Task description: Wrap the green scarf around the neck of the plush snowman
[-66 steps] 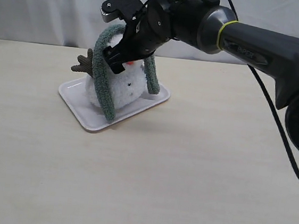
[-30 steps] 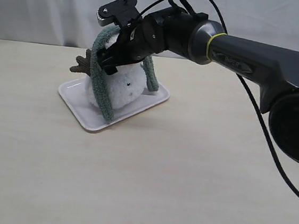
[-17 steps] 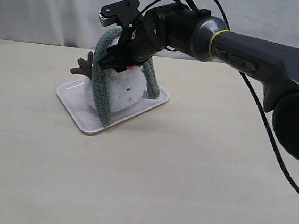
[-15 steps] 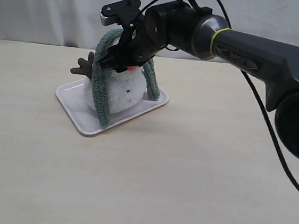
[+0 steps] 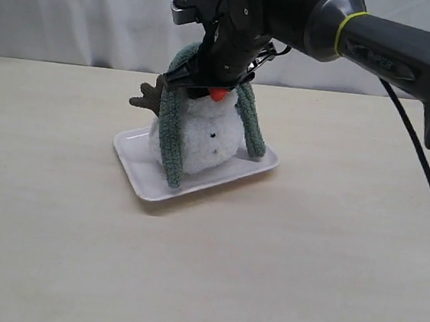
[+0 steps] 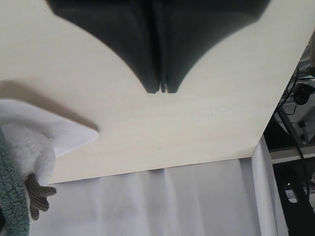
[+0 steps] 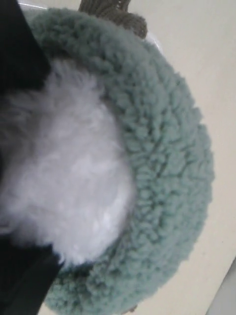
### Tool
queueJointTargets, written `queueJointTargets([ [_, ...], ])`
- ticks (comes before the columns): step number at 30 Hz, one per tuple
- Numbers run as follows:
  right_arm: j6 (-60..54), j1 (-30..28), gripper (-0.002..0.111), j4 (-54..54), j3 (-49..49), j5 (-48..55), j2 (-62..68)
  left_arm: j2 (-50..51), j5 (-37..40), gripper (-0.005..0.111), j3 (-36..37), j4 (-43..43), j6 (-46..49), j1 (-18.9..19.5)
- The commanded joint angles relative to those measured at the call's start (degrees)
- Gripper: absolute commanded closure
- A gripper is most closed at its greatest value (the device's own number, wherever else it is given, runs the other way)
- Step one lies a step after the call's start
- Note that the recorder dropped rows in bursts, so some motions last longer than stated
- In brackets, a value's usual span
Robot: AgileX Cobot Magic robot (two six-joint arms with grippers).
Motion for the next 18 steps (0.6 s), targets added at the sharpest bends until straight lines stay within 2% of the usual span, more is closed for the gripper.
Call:
queueJointTargets([
  [1,2.1,-0.2,0.104,-0.3,0.5,-2.7,-1.5,-0.1,-0.7,0.107,0.1,-0.2,0.0,-0.4],
  [6,5.1,-0.2,0.104,-2.3,6.2,-8.9,-1.6,-0.1,-0.7,0.107,0.1,-0.2,0.0,-0.4],
  [10,8.2,-0.2,0.104,-4.5,14.8,-16.6,-5.1,-0.1,-0.7,0.107,0.1,-0.2,0.0,-0.4],
  [14,18.1,-0.2,0.104,-14.5,22.5,-16.5,-11.4,-0.1,-0.7,0.107,0.1,-0.2,0.0,-0.4],
  [18,24.8,-1.1,0.104,-18.7,30.8,-20.8,-14.8,-0.1,-0.7,0.107,0.1,-0.2,0.0,-0.4],
])
